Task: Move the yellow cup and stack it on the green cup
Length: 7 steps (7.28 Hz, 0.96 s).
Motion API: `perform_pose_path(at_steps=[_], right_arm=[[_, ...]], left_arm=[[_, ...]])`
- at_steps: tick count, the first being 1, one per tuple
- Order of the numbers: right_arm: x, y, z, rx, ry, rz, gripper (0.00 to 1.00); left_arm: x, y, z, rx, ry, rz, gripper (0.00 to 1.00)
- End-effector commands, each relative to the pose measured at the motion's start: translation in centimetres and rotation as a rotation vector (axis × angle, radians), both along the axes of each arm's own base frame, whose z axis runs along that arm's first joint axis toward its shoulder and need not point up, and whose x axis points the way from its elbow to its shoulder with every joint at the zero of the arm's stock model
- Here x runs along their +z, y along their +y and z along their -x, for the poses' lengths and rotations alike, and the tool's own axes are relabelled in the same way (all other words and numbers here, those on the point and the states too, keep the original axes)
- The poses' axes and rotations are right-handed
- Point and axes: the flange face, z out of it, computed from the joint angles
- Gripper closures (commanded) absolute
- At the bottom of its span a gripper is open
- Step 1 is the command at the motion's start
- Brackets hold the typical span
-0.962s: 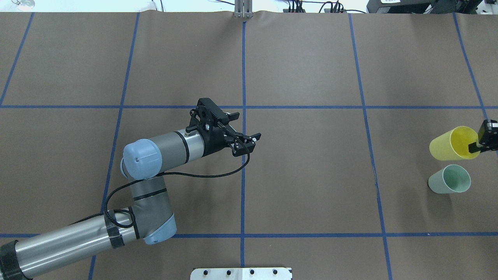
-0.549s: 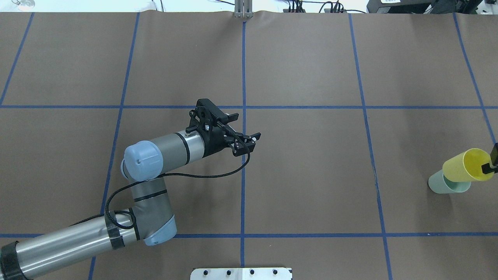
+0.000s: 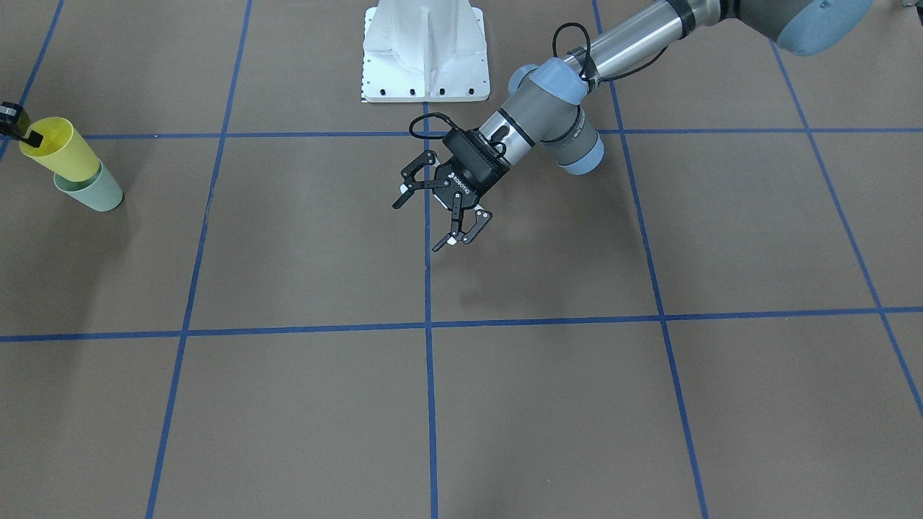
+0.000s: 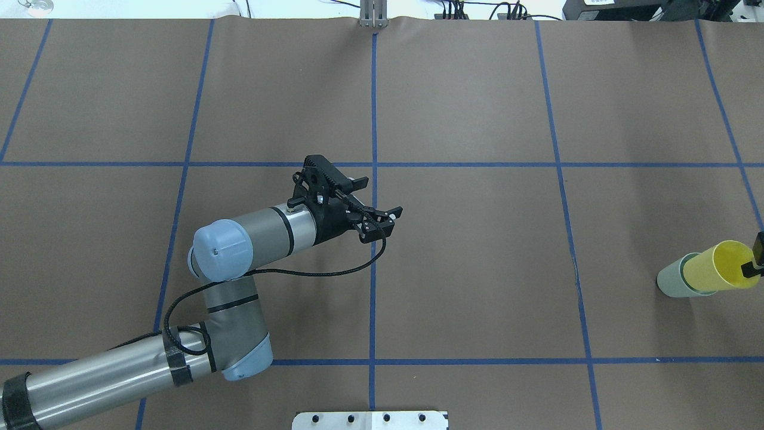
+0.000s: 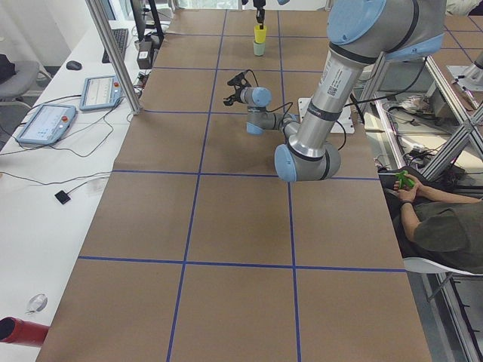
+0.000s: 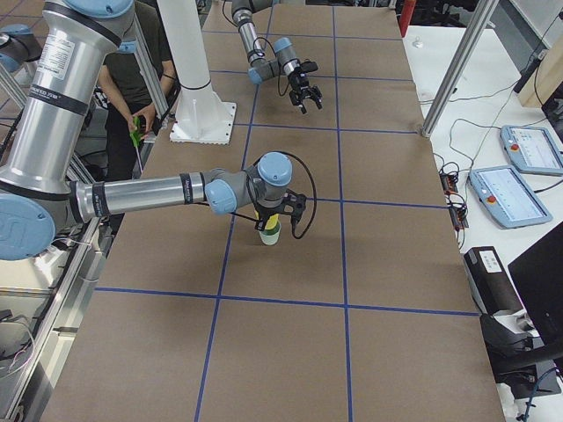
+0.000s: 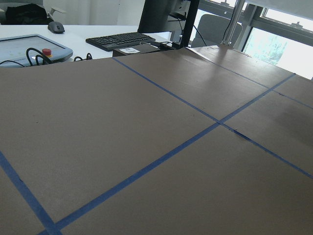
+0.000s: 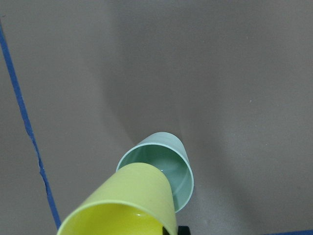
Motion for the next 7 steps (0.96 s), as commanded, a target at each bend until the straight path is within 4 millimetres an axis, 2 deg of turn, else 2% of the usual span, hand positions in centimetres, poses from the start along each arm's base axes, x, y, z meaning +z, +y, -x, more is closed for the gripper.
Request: perform_pose_path(at_steps=[1, 3, 4, 5, 6, 7], right_arm=[[0.8, 0.0, 0.2, -0.006, 0.005, 0.011, 1.00], [0.8, -0.1, 0.3, -0.007, 0.005, 0.011, 1.00], [0.9, -0.2, 0.4, -0.008, 0.011, 0.008, 0.33], [1.1, -0.2, 0.3, -0.005, 0.015, 0.011, 0.00], [0.7, -0.4, 0.3, -0.003, 0.010, 0.000, 0.00], [-0.2, -1.3, -0.9, 0.037, -0.002, -0.021, 0.00]], left_arm=[[-0.1, 0.1, -0.1, 0.001, 0.001, 0.000, 0.01], [-0.1, 0.2, -0.1, 0.003, 0.002, -0.001, 0.01], [-0.2, 0.2, -0.1, 0.003, 0.004, -0.002, 0.01], [-0.1, 0.2, -0.1, 0.003, 0.001, 0.000, 0.01], [-0.2, 0.0, -0.1, -0.023, 0.001, 0.004, 0.01], [0.3, -0.7, -0.4, -0.087, -0.014, 0.023, 0.01]])
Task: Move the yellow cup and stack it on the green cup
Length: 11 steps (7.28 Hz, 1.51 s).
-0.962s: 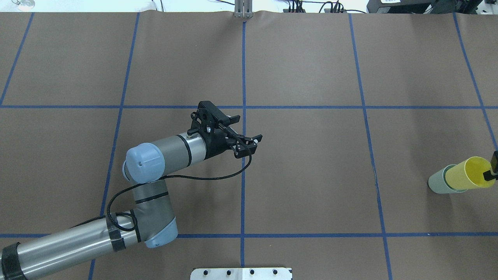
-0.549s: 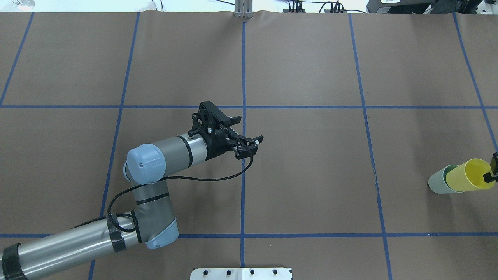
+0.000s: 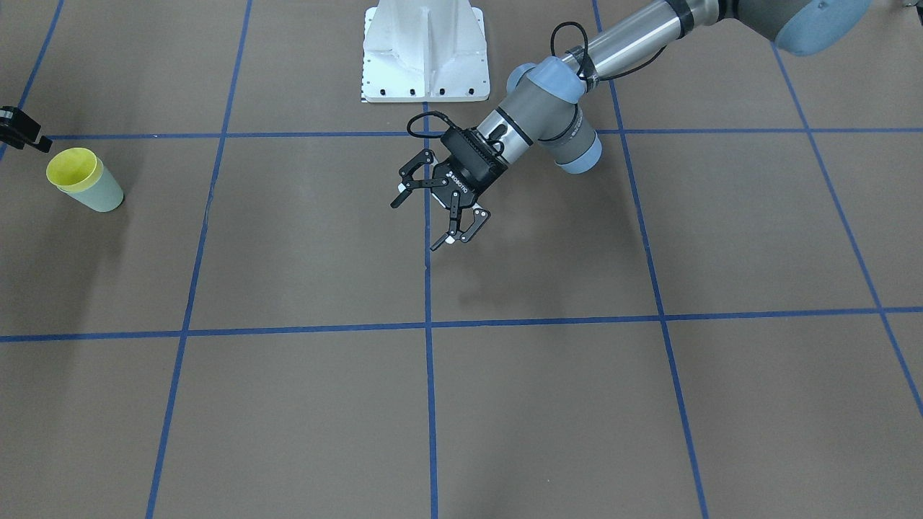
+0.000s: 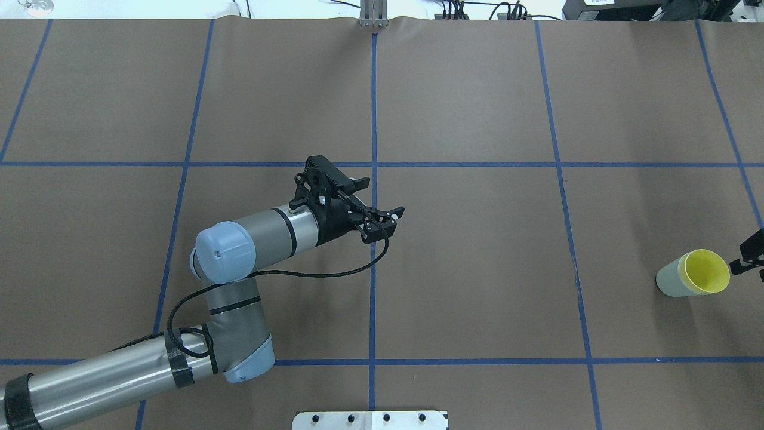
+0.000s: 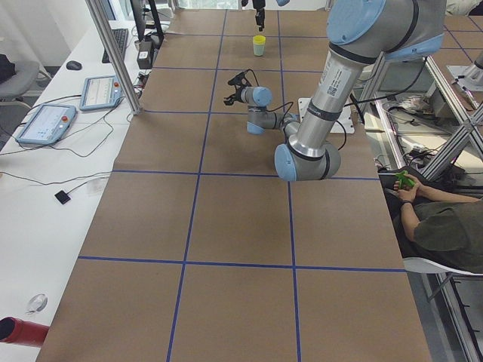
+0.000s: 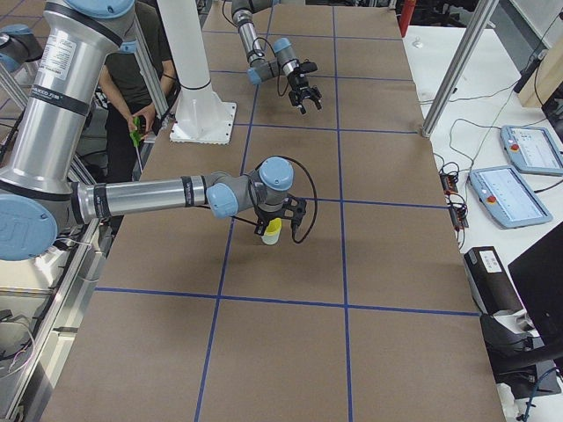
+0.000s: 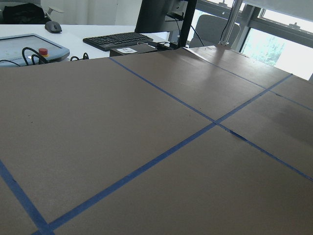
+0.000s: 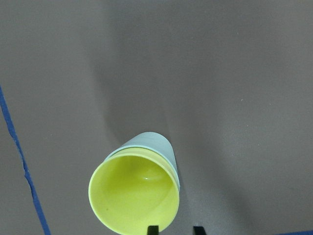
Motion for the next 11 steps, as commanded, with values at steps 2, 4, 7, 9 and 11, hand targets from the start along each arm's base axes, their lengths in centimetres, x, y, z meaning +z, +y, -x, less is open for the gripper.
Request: perform_pose_path(at_steps=[2, 4, 7, 9, 11], right_arm=[[-4.5, -5.6, -1.5, 0.103, 0.007, -0.146, 0.00], [-6.7, -9.9, -0.7, 0.145, 0.060, -0.237, 0.00], [-7.8, -16.1, 0.3, 0.167, 0.055, -0.256, 0.00], [-6.4, -19.6, 0.8, 0.142, 0.064, -0.261, 0.00], [-5.0, -23.4, -0.3, 0.119, 0.081, -0.240, 0.00]], left_arm=[[4.3, -7.1, 2.5, -0.202, -0.012, 0.205, 0.01], [9.0, -15.1, 6.3, -0.281, -0.142, 0.423, 0.01], [14.9, -24.5, 15.3, -0.301, -0.546, 0.696, 0.01], [18.9, -28.9, 25.5, -0.217, -0.766, 0.699, 0.01], [22.1, -32.4, 39.6, 0.007, -0.756, 0.833, 0.01]])
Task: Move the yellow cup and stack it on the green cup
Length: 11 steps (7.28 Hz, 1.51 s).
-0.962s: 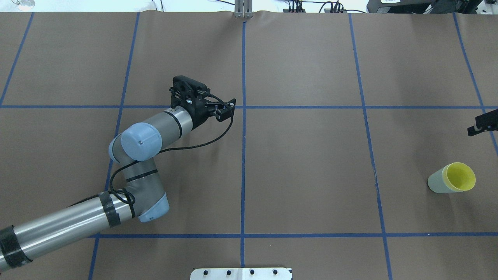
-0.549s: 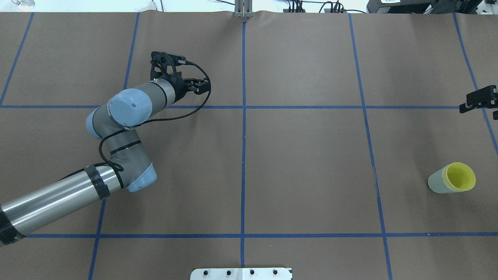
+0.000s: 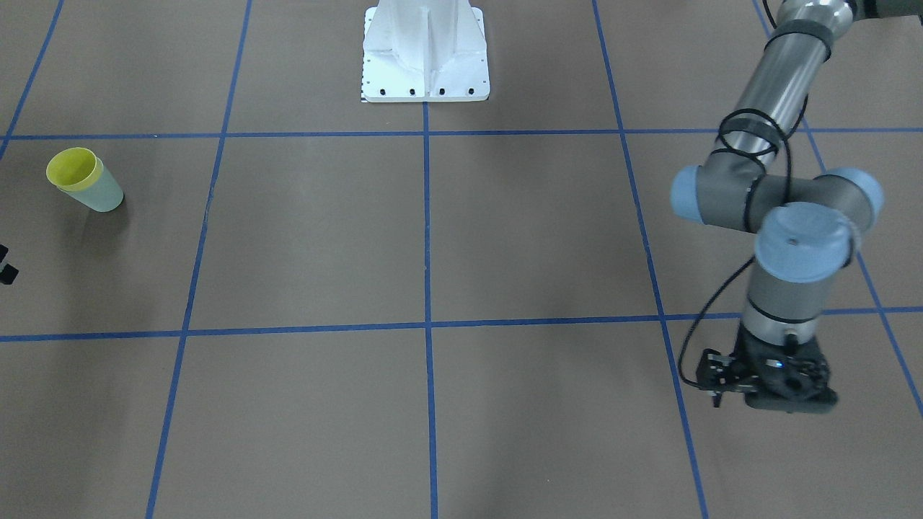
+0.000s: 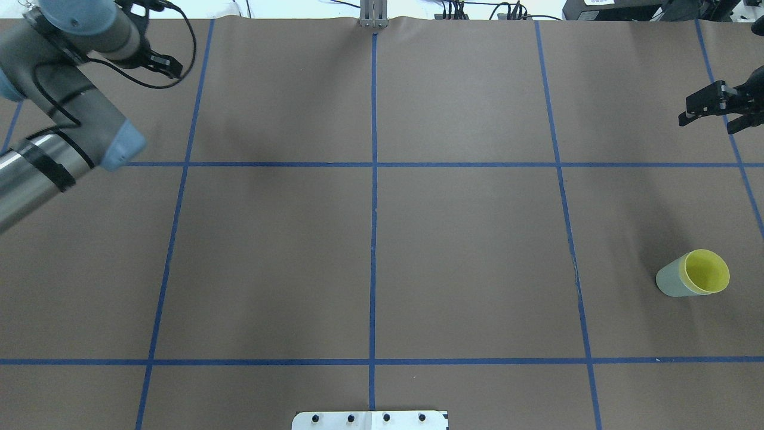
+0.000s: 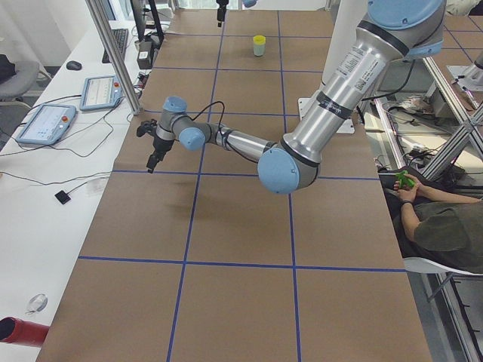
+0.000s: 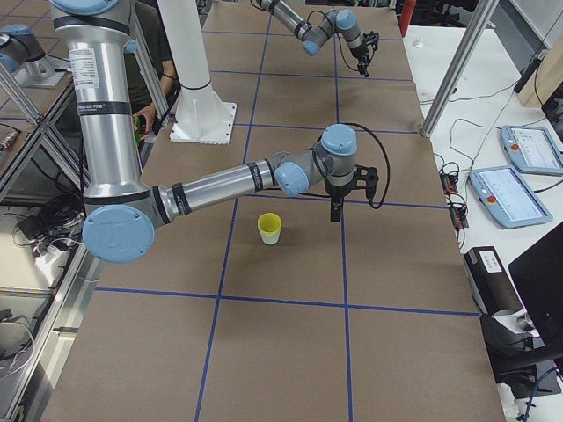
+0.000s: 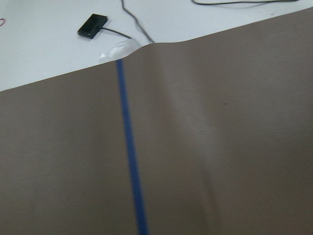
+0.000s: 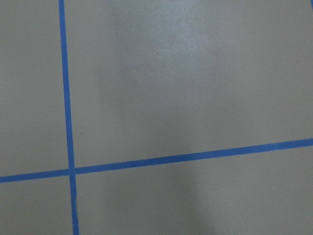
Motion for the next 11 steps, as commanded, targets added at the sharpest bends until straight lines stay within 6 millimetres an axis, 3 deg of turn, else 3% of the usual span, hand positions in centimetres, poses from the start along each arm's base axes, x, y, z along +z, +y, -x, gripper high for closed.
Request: perform_pose_path(at_steps=[1, 2, 3, 4, 6, 8, 9, 10, 11], right_arm=[[-0.5, -4.6, -2.0, -0.019, 0.019, 0.045, 0.00], [-1.4, -6.2, -3.8, -0.057, 0.042, 0.049, 0.00], [-2.0, -6.7, -5.3, -0.074, 0.053, 0.055, 0.00], [-1.8, -6.7, -5.7, -0.074, 0.052, 0.056, 0.00], [-1.0, -6.5, -7.8, -0.061, -0.064, 0.102, 0.00], [0.0, -5.1, -8.3, -0.051, -0.030, 0.097, 0.00], [0.4, -2.2, -9.0, -0.039, 0.024, 0.071, 0.00], [-0.7, -1.5, -9.3, -0.028, 0.055, 0.047, 0.00], [1.0, -0.3, -9.4, -0.031, 0.058, 0.064, 0.00]], left_arm=[[2.4, -2.1, 15.1, 0.173, 0.152, 0.191, 0.01], [3.9, -1.6, 20.0, 0.261, 0.190, 0.180, 0.01], [9.5, 1.6, 24.2, 0.340, 0.157, 0.141, 0.01], [12.1, 3.2, 26.6, 0.340, 0.155, 0.147, 0.00], [12.8, 4.6, 28.8, 0.252, 0.204, 0.206, 0.00], [14.5, 9.7, 28.5, 0.216, 0.285, 0.258, 0.00], [13.1, 11.9, 28.5, 0.162, 0.298, 0.274, 0.00], [13.0, 12.3, 28.4, 0.146, 0.300, 0.284, 0.00], [13.9, 12.9, 28.5, 0.149, 0.297, 0.288, 0.00]])
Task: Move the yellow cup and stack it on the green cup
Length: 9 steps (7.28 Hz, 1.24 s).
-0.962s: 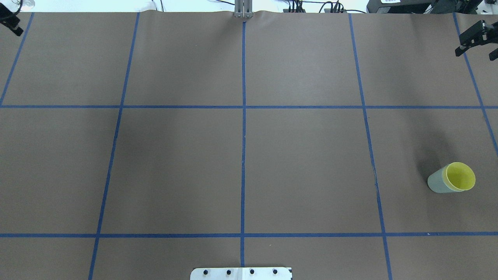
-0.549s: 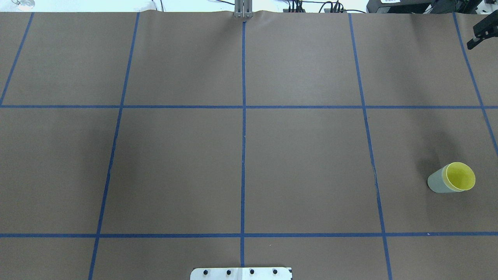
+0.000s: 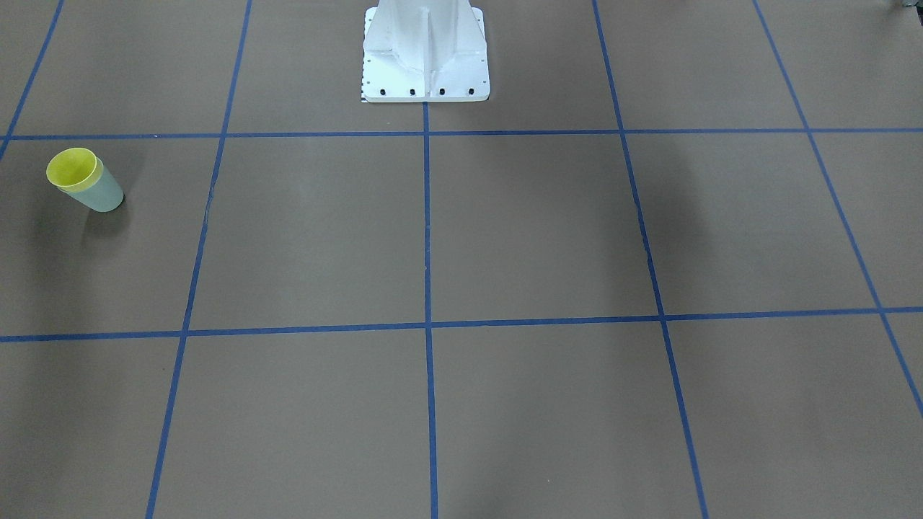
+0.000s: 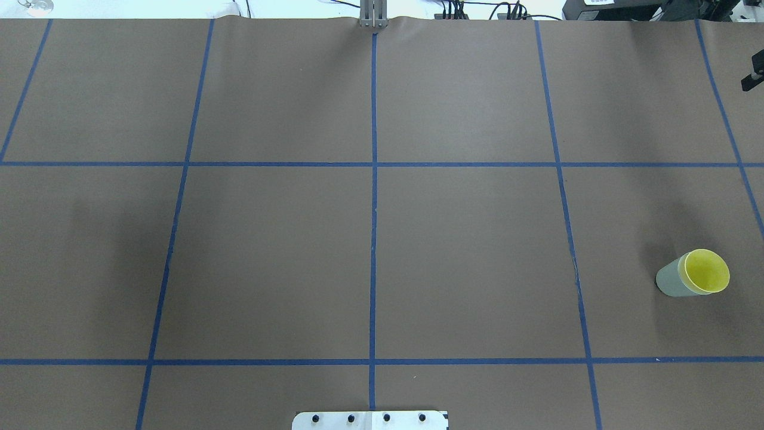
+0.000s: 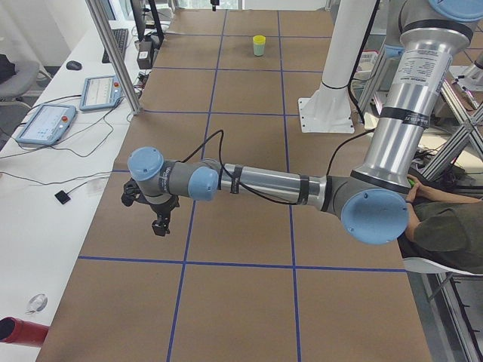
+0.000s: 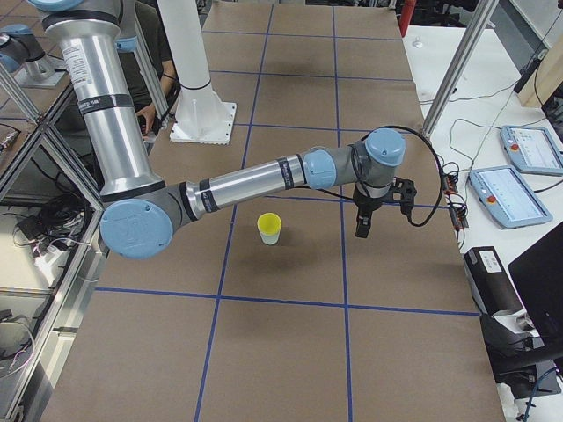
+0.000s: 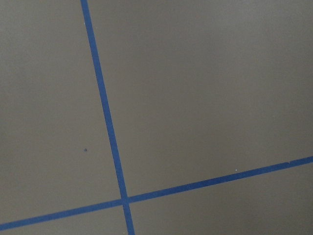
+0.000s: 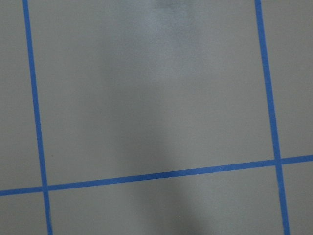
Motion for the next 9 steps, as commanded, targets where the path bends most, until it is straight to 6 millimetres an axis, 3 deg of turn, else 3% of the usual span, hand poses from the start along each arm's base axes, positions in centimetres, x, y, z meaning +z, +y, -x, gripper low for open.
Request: perform_pose_path(at_steps=[1, 9], right_arm=[[0.8, 1.9, -0.3, 0.001, 0.017, -0.010, 0.00], [-0.1, 1.5, 2.3, -0.036, 0.002, -0.013, 0.00]], left_arm=[[0.6, 1.3, 0.0, -0.009, 0.001, 0.014, 0.00], [-1.6, 1.8, -0.4, -0.004, 0.055, -0.014, 0.00]])
